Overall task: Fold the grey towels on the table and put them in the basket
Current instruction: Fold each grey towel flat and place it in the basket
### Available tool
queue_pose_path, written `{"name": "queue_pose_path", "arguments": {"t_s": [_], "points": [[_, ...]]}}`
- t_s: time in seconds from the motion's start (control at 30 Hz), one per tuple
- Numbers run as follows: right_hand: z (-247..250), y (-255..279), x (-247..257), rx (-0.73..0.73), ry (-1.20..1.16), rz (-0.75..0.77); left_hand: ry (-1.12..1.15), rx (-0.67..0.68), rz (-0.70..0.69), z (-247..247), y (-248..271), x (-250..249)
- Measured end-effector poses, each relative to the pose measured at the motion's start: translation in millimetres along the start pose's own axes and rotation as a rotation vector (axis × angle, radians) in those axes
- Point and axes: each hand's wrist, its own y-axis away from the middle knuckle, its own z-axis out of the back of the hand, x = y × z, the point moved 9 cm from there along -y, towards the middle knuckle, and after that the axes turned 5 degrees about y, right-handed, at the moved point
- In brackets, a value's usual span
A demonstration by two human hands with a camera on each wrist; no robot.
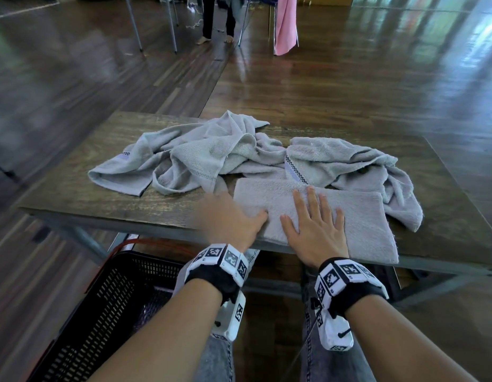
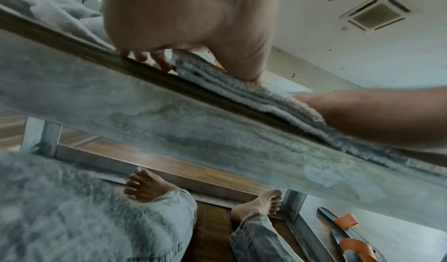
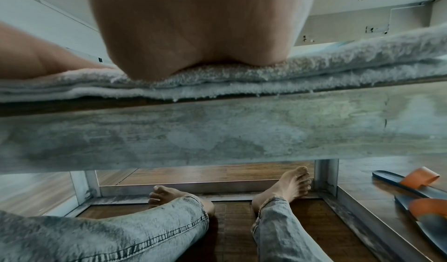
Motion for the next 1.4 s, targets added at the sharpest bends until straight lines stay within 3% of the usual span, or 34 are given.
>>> {"name": "queue_pose_path", "arguments": {"t_s": [0.1,0.2,0.47,0.6,0.73,0.8,0.87,0.97,1.13,1.23,1.4], "points": [[-1.5,-0.2,-0.5,0.012,0.008,-0.002,-0.073,0.033,0.042,3.0,-0.9,-2.7],[-1.2,-0.1,0.0,0.022,0.002,-0.001,-0.068,0.160,0.081,-3.6,-5.9,-8.0],[0.5,2.6,1.1,0.057,-0.023,0.028,0.232,0.427,0.073,-3.1,-16.3,-30.5],[4.7,1.4,-0.1,0.093,-0.106,0.042,0.314,0.379,0.058,16.2,-16.2,-41.5],[34.3,-0.7,-15.2,0.050,-0.477,-0.004,0.291,0.130,-0.233,51.7,-5.5,-87.5],[57.5,2.1,-29.9,-0.039,-0.710,-0.054,0.396,0.100,-0.398,62.3,7.2,-121.2],[75.9,9.8,-44.0,-0.077,-1.033,-0.083,0.599,0.222,-0.542,59.8,26.1,-158.1],[79.0,20.4,-71.3,-0.001,-1.438,-0.178,0.700,0.507,-0.597,30.4,56.5,-194.9],[60.3,28.3,-131.2,-0.016,-1.292,-0.386,0.475,0.434,-0.658,-6.8,69.2,-193.1],[50.9,30.5,-155.5,-0.022,-1.085,-0.408,0.313,0.518,-0.759,-30.1,83.6,-190.6],[49.9,39.1,-175.7,-0.075,-0.906,-0.465,0.127,0.613,-0.789,-55.5,100.1,-179.5]]}}
